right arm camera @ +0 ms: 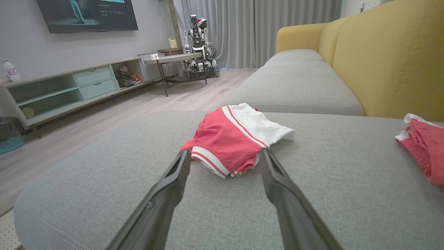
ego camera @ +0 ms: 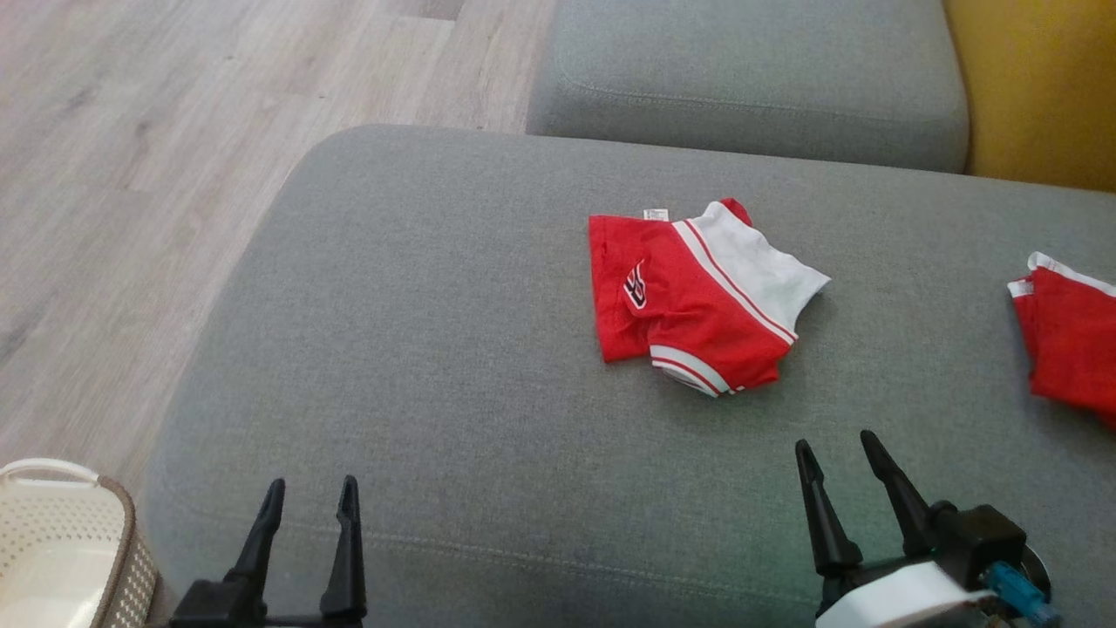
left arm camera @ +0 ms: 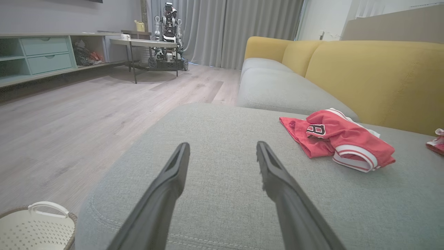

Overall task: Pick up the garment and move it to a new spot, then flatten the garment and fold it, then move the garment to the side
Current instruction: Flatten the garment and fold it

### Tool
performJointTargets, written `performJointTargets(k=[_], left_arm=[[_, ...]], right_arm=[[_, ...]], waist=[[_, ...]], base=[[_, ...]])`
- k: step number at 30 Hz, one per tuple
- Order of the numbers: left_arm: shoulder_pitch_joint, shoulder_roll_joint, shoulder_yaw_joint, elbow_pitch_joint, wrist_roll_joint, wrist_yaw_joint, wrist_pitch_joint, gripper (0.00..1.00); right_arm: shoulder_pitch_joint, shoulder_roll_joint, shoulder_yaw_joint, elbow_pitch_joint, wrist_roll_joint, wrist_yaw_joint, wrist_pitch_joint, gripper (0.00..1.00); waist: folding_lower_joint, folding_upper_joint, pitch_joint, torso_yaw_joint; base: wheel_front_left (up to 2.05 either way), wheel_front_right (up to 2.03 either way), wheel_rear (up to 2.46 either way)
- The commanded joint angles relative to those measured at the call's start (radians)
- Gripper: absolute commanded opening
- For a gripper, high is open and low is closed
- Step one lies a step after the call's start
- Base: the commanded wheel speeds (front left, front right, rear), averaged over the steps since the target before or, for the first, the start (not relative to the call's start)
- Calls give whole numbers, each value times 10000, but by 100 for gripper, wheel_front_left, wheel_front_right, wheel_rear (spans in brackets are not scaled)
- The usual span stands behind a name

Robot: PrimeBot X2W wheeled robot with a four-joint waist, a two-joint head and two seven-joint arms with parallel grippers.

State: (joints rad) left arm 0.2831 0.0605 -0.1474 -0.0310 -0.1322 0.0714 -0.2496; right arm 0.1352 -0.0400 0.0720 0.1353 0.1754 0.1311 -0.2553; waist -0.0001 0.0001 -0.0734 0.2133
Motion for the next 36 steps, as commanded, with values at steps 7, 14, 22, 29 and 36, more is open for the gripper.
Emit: performJointTargets(k=[7,14,22,29,36], left_arm=[[-354,-101,182,-341,49,72,-122,100],[-633,-102,-486,647,-684,-723,-122,100],[-3024,-102,-2456,2910,-2015,-1739,-122,100],[-5606,-102,-4468,5086,-3457,-1895,215,100],[-7612,-102,-5960,6506,-5208,-1594,461,100]], right_arm=[[-259,-102,-30,-366,-78,-4,-65,100],[-506,-102,-77,-516,-27,-4,-65,100],[-964,-102,-270,-975,-146,-4,-65,100],[-1279,-102,-331,-1235,-11,-4,-65,100],[-1712,-102,-409,-1459,112,-4,-65,100]], waist=[[1,-1,55,34],[1,-1,263,-368],[1,-1,1175,-1439],[1,-1,2132,-2218],[1,-1,2850,-2815]], base=[[0,0,0],[0,0,0],[0,0,0],[0,0,0],[0,0,0]])
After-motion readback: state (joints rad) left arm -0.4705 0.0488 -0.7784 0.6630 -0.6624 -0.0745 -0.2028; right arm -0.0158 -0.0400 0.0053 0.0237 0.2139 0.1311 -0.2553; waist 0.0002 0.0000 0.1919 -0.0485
